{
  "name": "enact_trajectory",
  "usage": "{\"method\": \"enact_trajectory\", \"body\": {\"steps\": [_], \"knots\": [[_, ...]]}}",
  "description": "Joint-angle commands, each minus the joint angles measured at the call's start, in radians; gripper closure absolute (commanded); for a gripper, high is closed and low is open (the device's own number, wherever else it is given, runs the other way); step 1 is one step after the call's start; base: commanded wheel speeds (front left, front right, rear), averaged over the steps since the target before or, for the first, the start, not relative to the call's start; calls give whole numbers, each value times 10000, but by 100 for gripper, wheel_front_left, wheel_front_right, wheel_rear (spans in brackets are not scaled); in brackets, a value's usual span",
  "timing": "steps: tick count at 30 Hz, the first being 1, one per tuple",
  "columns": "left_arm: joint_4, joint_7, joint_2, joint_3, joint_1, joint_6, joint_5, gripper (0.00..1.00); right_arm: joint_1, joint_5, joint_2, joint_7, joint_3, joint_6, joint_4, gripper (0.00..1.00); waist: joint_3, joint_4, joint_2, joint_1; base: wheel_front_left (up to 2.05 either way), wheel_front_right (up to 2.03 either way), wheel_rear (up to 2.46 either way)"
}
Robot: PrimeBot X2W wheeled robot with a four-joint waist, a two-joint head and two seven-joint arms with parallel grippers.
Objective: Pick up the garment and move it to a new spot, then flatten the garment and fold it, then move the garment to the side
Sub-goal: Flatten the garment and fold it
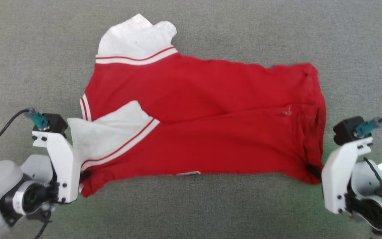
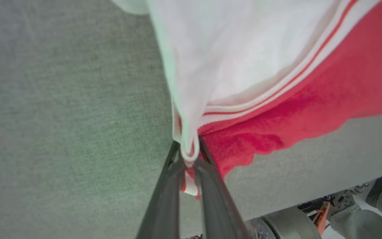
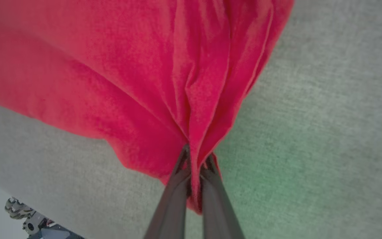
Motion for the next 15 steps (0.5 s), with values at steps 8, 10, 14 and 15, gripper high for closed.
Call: {"method": "enact_trajectory", "body": {"steps": [8,10,14,15], "knots": [[-1808,233,1304,25,507,1097,-141,100,1044,372,-448,1106,-645,-5,-1435,100,-18,24,0,0,0,0,0],[-2023,184,1452,1,632,1260,-210,100,1243,454,-461,1276,-783,-5,-1570,100,-1,24,0,0,0,0,0],[-1949,119,1306,-149,873,1380,-191,100,1414,441,-370,1243,-852,-5,-1424,100,33,15,0,0,0,0,0],[-1839,94,1186,-167,915,1347,-233,87,1384,377,-356,1161,-823,-5,-1343,100,43,18,0,0,0,0,0]]}}
